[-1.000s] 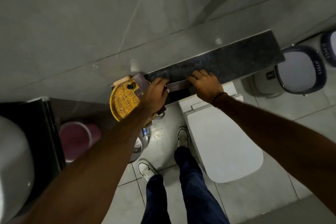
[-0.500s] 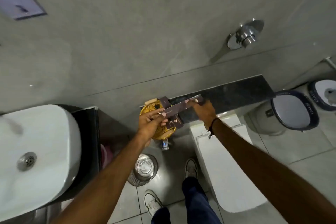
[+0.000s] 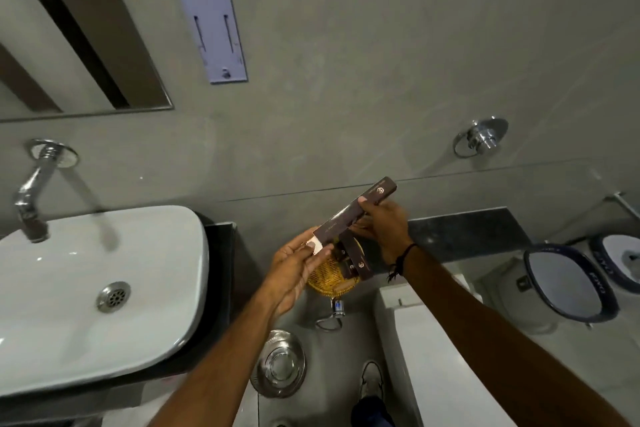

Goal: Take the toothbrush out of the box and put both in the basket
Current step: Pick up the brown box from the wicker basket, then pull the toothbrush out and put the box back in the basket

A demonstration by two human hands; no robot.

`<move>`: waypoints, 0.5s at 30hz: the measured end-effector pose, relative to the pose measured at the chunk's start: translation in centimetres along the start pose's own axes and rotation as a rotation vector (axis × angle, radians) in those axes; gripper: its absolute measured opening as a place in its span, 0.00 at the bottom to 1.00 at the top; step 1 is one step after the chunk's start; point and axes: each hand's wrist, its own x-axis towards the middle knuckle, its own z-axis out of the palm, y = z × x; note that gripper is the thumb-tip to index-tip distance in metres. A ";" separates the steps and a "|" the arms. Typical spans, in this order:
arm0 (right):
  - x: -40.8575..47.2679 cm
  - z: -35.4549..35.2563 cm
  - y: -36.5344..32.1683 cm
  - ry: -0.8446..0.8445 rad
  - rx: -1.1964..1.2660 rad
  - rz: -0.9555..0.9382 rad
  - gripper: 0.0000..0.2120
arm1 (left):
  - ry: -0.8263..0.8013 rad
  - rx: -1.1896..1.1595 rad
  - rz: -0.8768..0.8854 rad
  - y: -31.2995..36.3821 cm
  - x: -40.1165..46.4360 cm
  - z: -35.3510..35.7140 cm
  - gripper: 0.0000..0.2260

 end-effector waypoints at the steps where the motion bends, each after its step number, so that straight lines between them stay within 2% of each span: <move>1: -1.0 0.8 -0.6 0.028 -0.048 -0.104 0.18 | 0.004 -0.048 -0.005 0.3 -0.3 0.2 0.16; 4: -3.9 3.0 -2.4 -0.036 -0.282 -0.464 0.12 | 0.067 -0.198 -0.032 1.2 -0.8 1.2 0.13; 7: -6.1 5.4 -4.2 -0.128 -0.425 -0.675 0.12 | 0.119 -0.266 -0.049 2.6 -0.9 1.6 0.15; 11: -7.2 7.1 -5.2 -0.144 -0.524 -0.745 0.14 | 0.178 -0.325 -0.052 4.4 -1.1 1.6 0.17; 15: -7.6 7.5 -4.8 -0.094 -0.507 -0.758 0.18 | 0.244 -0.341 -0.074 4.2 -1.5 1.0 0.15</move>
